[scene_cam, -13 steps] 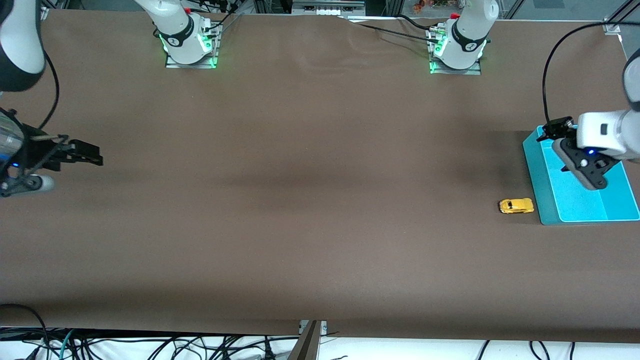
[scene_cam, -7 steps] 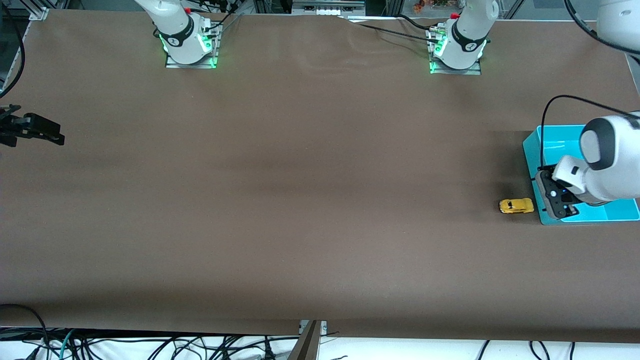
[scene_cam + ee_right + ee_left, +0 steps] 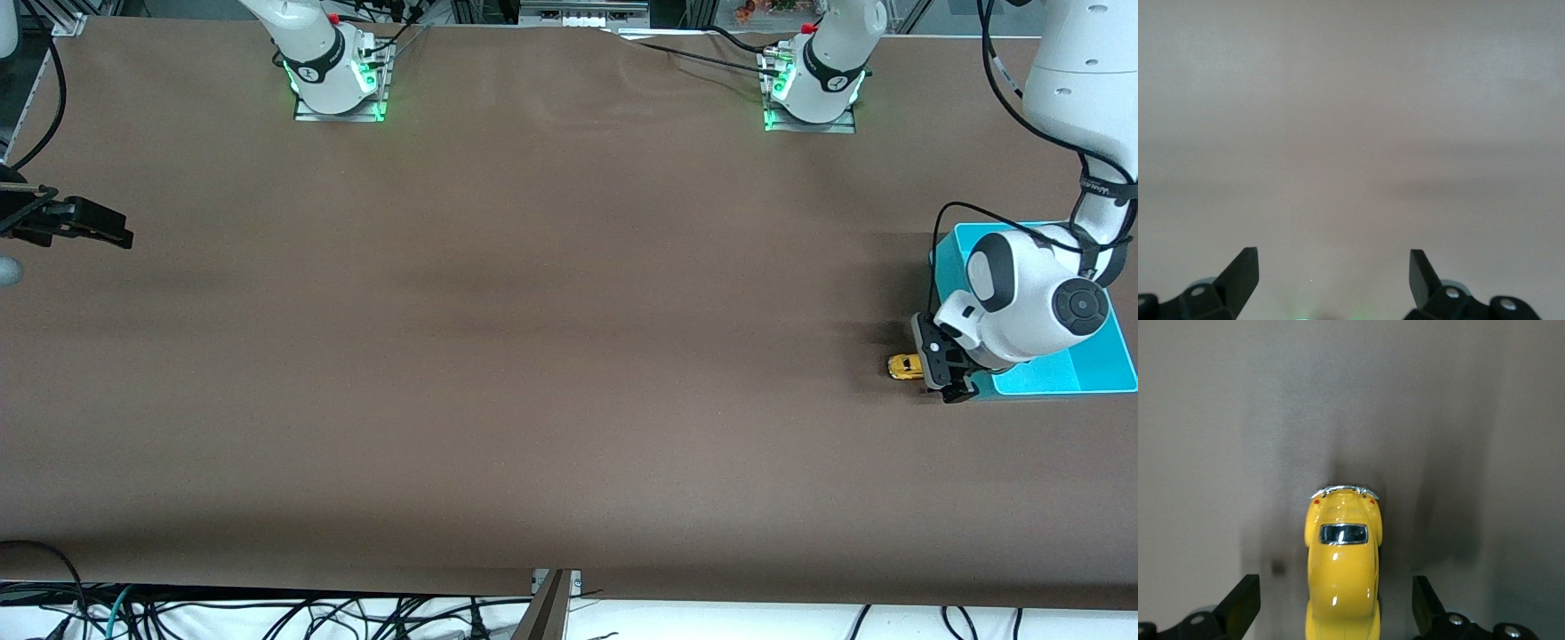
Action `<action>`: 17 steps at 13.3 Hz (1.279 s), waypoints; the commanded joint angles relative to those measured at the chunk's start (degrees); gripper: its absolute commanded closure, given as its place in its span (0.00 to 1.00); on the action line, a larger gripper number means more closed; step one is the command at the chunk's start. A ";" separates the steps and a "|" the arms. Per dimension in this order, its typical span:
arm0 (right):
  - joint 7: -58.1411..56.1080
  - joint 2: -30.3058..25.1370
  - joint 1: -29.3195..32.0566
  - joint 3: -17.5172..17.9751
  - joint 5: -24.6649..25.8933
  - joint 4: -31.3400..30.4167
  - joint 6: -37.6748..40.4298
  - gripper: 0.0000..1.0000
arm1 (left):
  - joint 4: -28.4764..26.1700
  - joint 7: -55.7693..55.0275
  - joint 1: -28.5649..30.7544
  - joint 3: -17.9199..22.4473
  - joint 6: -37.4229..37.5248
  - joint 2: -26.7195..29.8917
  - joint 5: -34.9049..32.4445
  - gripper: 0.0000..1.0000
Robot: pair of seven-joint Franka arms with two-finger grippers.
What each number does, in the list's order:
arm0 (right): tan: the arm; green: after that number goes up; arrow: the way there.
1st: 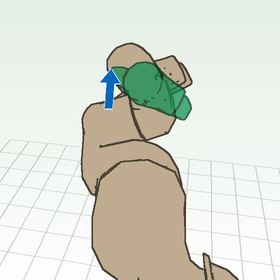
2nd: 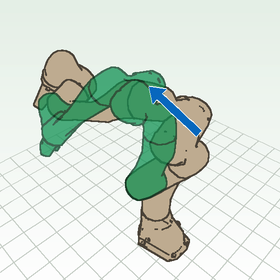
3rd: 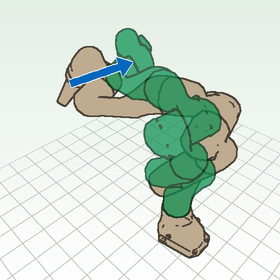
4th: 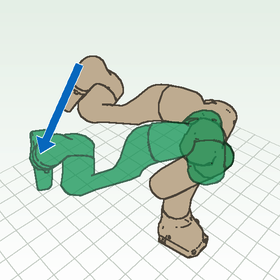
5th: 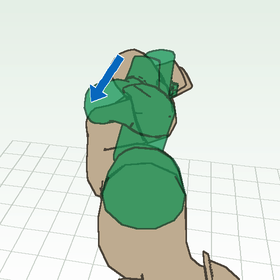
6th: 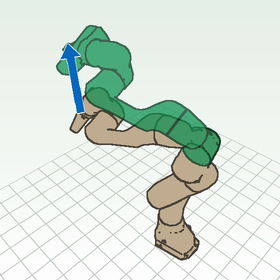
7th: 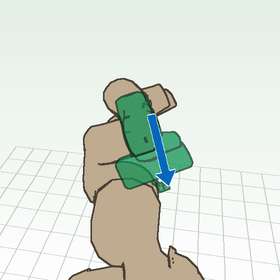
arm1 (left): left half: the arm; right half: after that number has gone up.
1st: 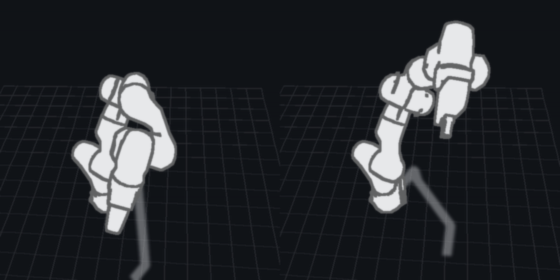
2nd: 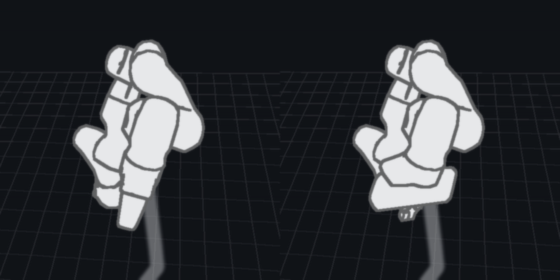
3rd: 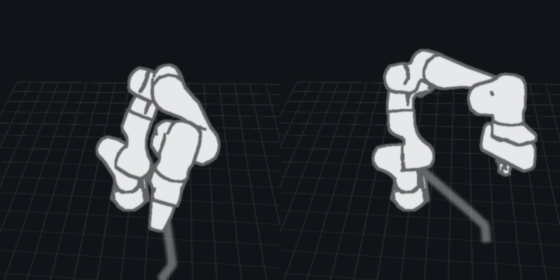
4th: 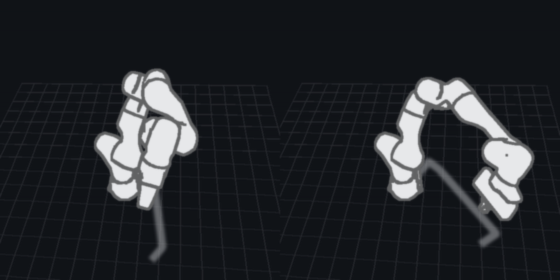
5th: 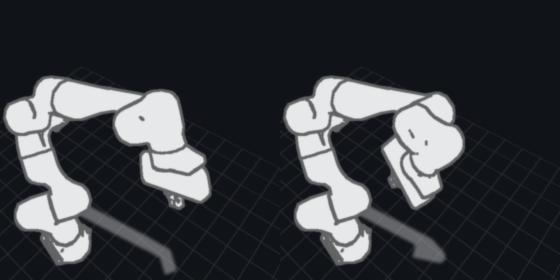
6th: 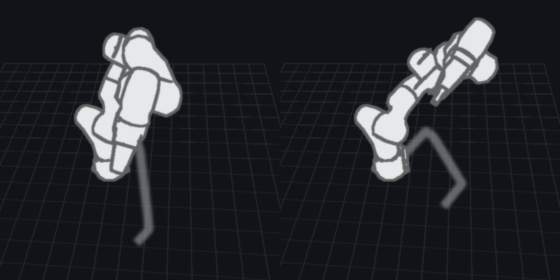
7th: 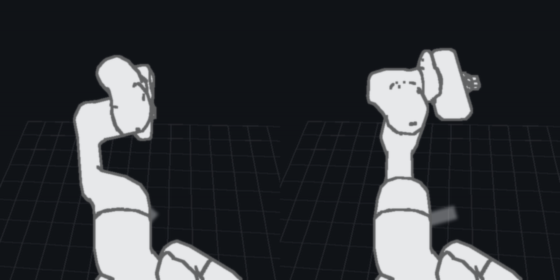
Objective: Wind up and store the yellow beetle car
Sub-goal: 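Close the left gripper on the yellow car beside the bin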
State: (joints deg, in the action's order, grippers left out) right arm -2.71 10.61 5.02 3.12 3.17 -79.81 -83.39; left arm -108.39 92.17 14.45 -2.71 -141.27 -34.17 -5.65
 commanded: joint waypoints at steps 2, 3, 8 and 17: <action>-1.60 -1.03 0.34 0.04 -0.71 -1.58 0.77 0.00 | -0.16 3.45 1.02 -0.46 -1.55 -0.46 -0.07 0.55; -1.77 -0.94 0.34 0.04 -0.71 -1.49 0.68 0.00 | -0.07 3.45 1.28 -0.54 -1.55 -0.55 -0.07 0.71; -1.77 -0.59 0.61 0.04 -0.36 -1.32 0.68 0.00 | 0.98 2.66 0.84 -2.65 3.78 2.07 0.11 0.89; -1.68 -0.50 0.43 0.04 -0.27 -1.41 1.03 0.00 | 10.39 0.55 5.31 -0.55 41.23 14.12 2.93 0.88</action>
State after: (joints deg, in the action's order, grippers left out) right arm -3.44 10.80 5.14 3.03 3.17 -80.62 -82.93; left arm -98.09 91.90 16.67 -4.04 -103.85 -22.42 -2.97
